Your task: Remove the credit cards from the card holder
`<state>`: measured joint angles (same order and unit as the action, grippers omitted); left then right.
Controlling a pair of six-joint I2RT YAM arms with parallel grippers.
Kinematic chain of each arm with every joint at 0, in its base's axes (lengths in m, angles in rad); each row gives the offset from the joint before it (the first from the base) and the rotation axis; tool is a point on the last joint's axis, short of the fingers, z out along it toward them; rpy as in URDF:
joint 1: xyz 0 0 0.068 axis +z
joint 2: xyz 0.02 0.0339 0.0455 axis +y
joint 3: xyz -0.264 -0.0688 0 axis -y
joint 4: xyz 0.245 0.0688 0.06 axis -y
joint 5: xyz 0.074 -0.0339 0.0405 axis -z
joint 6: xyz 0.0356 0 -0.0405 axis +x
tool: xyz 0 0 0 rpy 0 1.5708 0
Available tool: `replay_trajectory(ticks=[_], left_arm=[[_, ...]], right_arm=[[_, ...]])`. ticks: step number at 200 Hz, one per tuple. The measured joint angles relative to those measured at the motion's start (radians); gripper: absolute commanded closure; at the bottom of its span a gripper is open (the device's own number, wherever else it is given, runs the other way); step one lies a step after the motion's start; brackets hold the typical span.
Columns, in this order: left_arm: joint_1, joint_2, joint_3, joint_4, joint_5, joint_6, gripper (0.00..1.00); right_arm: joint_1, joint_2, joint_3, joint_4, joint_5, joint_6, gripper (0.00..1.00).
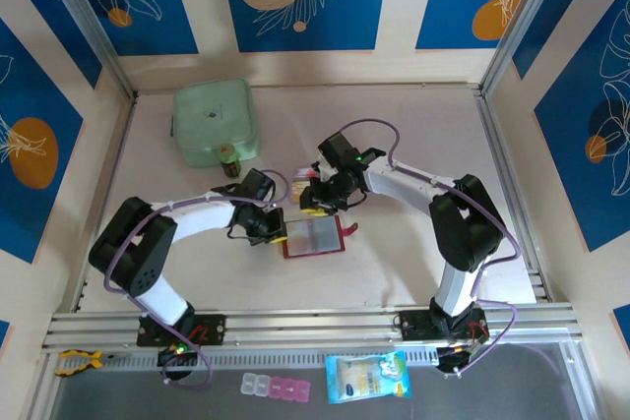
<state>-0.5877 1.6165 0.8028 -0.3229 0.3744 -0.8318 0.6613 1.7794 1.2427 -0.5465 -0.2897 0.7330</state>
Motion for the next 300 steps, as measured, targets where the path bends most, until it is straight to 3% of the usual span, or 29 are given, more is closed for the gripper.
replay_trajectory(ticks=[196, 300], left_arm=[[0.0, 0.017, 0.043, -0.068, -0.054, 0.031, 1.0], [0.0, 0.023, 0.047, -0.07, -0.053, 0.05, 1.0]], right_arm=[[0.084, 0.155, -0.013, 0.045, -0.055, -0.018, 0.74], [0.089, 0.173, -0.013, 0.011, 0.005, -0.026, 0.73]])
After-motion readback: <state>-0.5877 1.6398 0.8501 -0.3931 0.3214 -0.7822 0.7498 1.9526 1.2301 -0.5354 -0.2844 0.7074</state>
